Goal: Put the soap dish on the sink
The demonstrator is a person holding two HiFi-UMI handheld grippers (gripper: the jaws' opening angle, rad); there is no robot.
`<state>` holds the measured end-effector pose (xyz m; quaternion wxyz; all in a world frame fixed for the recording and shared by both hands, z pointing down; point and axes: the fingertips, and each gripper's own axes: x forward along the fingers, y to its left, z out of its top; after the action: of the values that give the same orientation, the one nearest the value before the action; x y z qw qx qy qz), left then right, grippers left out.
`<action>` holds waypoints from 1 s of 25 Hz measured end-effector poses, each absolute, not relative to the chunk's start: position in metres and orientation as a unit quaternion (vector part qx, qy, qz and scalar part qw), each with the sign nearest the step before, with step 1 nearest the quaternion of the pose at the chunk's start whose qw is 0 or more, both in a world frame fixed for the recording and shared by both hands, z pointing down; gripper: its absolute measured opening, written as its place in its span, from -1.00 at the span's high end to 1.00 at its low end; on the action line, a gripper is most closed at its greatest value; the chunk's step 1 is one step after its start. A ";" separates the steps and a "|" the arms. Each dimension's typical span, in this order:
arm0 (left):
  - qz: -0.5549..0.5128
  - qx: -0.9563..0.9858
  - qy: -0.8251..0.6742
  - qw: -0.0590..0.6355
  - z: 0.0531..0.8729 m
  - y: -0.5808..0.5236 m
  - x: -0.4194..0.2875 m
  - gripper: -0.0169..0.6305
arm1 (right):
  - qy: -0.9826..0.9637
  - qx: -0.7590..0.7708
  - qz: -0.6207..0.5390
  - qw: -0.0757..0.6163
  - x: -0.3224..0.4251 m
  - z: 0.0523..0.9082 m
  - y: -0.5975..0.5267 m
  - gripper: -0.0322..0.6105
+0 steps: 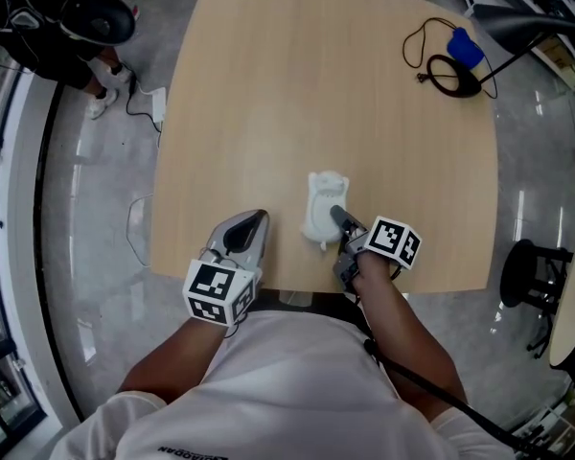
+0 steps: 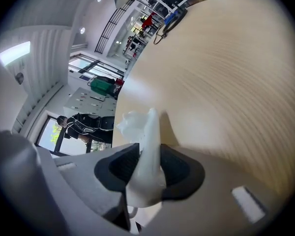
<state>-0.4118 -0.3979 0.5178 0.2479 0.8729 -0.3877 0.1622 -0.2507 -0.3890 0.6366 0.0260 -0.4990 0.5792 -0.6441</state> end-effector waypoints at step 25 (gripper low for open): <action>0.158 0.875 -0.380 0.255 0.514 -0.398 -0.415 0.92 | 0.586 -0.500 -0.638 -0.001 -0.242 0.631 -0.395 0.36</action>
<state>-0.4149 -0.3976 0.5142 0.2546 0.8754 -0.3795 0.1575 -0.2419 -0.3946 0.6308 -0.0014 -0.4998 0.5862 -0.6376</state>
